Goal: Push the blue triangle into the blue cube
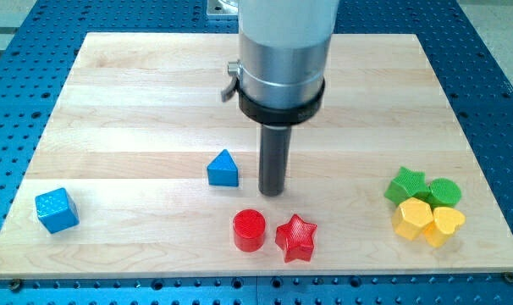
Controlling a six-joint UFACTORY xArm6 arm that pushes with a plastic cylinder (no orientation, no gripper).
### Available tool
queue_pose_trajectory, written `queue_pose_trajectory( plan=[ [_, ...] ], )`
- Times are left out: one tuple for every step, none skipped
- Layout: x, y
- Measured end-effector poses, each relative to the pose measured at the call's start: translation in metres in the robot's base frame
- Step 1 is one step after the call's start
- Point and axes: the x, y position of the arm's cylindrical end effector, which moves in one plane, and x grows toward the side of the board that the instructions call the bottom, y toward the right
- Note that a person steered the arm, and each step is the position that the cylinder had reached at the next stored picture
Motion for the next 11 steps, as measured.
queue_pose_trajectory(
  plan=[
    [-0.003, -0.09],
    [0.018, -0.177],
    [-0.01, -0.122],
    [-0.042, -0.132],
    [-0.02, -0.189],
    [0.012, -0.202],
    [0.013, -0.2],
    [0.012, -0.206],
    [0.032, -0.216],
    [0.022, -0.125],
    [-0.014, 0.011]
  ],
)
